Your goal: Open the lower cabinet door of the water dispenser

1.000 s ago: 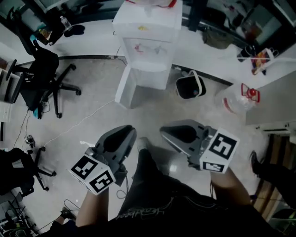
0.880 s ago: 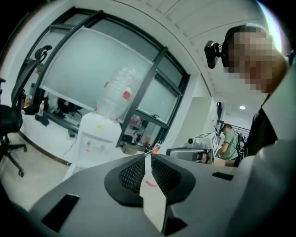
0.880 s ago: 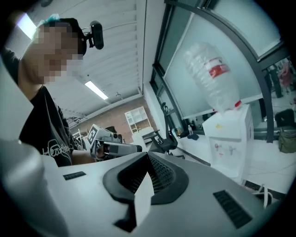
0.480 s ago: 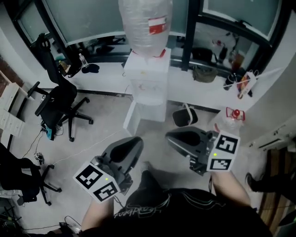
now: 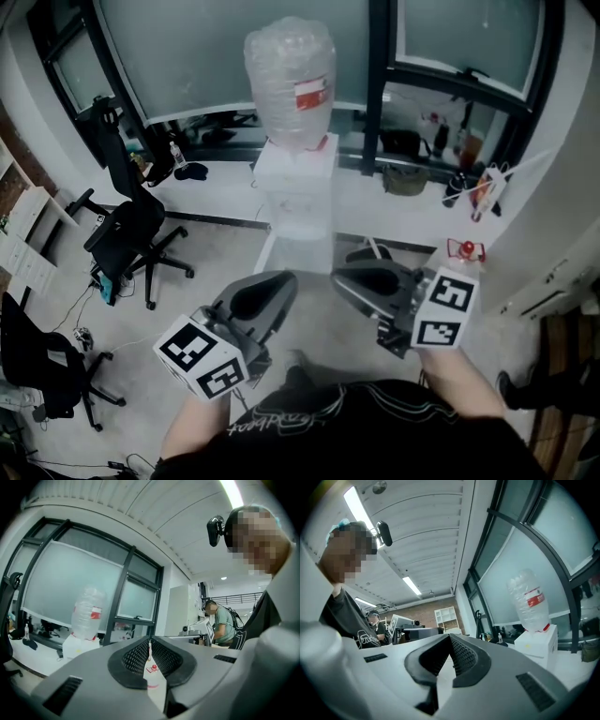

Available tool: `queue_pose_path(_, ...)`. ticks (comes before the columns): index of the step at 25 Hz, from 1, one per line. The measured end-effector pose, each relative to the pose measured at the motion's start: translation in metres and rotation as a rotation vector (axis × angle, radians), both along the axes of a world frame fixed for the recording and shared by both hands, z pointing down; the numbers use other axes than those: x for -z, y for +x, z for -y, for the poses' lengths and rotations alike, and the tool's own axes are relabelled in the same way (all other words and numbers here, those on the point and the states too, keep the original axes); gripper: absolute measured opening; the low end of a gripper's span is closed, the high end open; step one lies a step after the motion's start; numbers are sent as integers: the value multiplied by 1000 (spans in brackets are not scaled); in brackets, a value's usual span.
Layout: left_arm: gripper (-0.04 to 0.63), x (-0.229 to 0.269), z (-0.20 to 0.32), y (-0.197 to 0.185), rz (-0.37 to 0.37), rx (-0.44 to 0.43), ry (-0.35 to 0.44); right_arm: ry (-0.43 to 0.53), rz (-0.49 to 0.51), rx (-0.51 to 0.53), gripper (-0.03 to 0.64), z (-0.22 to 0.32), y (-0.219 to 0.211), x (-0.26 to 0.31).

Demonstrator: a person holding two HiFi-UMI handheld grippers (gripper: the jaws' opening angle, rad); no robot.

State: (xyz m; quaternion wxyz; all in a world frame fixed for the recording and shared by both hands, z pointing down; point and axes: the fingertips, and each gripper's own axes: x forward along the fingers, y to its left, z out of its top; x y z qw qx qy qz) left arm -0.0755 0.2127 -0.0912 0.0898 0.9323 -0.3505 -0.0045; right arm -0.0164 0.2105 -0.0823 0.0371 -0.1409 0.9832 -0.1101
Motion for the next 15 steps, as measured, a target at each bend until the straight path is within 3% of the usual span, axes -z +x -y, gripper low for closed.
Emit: queue_pose_path(15, 16, 12, -8, 15, -7, -9, 15, 32, -10, -17, 12, -13, 14, 10)
